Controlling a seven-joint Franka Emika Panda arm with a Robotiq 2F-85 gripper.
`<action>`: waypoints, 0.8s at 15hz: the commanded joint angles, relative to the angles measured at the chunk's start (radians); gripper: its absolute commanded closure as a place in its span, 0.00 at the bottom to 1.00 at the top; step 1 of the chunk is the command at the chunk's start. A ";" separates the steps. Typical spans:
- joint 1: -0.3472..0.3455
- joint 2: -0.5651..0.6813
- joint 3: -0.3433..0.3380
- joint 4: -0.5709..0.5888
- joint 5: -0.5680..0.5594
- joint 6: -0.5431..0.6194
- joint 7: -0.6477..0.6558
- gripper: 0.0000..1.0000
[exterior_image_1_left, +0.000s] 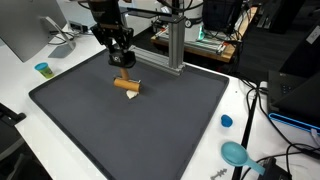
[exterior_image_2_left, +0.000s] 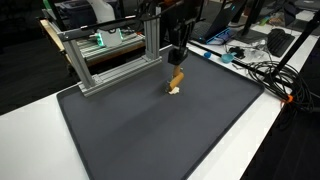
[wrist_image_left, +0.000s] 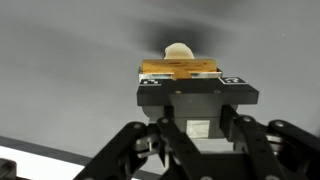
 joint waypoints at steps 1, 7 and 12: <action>-0.018 0.032 0.009 0.011 0.032 0.012 -0.047 0.79; -0.038 0.118 0.016 0.056 0.068 -0.048 -0.073 0.79; -0.040 0.157 0.018 0.087 0.079 -0.094 -0.094 0.79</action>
